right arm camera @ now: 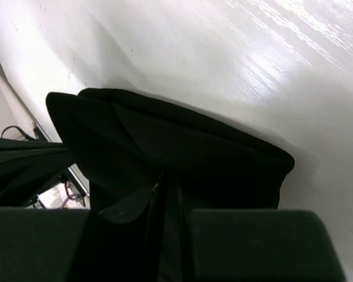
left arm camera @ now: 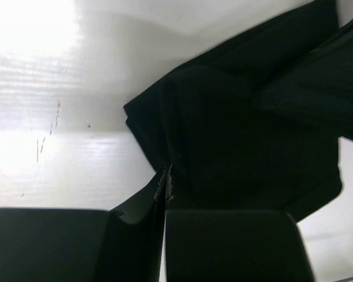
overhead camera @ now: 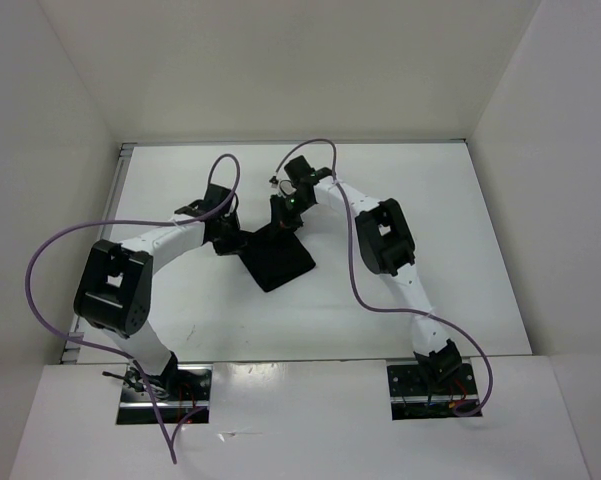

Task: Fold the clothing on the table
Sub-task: Fold the skirt

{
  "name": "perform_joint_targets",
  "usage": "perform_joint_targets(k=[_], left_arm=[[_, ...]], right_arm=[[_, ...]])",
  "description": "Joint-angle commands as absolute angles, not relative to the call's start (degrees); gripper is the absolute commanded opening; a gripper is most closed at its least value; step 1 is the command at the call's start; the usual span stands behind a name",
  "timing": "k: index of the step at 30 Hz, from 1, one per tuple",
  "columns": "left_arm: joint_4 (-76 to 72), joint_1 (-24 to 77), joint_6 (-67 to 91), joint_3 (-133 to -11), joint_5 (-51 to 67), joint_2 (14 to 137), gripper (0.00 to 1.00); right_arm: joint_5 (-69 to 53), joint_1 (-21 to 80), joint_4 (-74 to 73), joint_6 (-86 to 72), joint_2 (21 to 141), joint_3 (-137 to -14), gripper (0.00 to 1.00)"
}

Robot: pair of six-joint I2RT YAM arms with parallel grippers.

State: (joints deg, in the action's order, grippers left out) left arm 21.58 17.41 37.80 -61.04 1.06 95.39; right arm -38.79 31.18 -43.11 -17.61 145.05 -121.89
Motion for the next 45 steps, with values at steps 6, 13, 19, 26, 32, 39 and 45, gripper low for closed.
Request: perform_joint_targets(k=[6,13,19,26,32,39,45], left_arm=[[22.14,17.67,38.33,-59.59,0.62,91.51,0.00],[19.97,17.67,33.40,-59.42,4.65,76.30,0.49],[11.53,17.67,41.91,-48.27,10.90,66.28,0.70],[9.14,17.14,45.70,-44.74,8.88,63.45,0.88],[9.14,16.61,45.70,-46.05,9.49,66.97,0.89],[8.00,16.61,45.09,-48.43,10.63,70.66,0.90],[7.47,16.61,45.09,-48.96,11.16,71.89,0.90]], right_arm=[[-39.21,30.85,-42.45,-16.44,139.33,-121.47,0.17],[-31.65,20.07,-38.69,-19.59,117.88,-105.50,0.24],[-28.83,9.94,-31.74,-24.42,100.83,-79.84,0.29],[-20.59,10.11,-22.68,-35.16,85.10,-62.05,0.40],[-18.73,10.11,-18.90,-37.79,76.74,-57.75,1.00],[-16.00,9.58,-16.87,-40.17,70.66,-56.34,0.96],[-16.00,9.58,-19.07,-39.56,71.81,-57.83,0.80]])
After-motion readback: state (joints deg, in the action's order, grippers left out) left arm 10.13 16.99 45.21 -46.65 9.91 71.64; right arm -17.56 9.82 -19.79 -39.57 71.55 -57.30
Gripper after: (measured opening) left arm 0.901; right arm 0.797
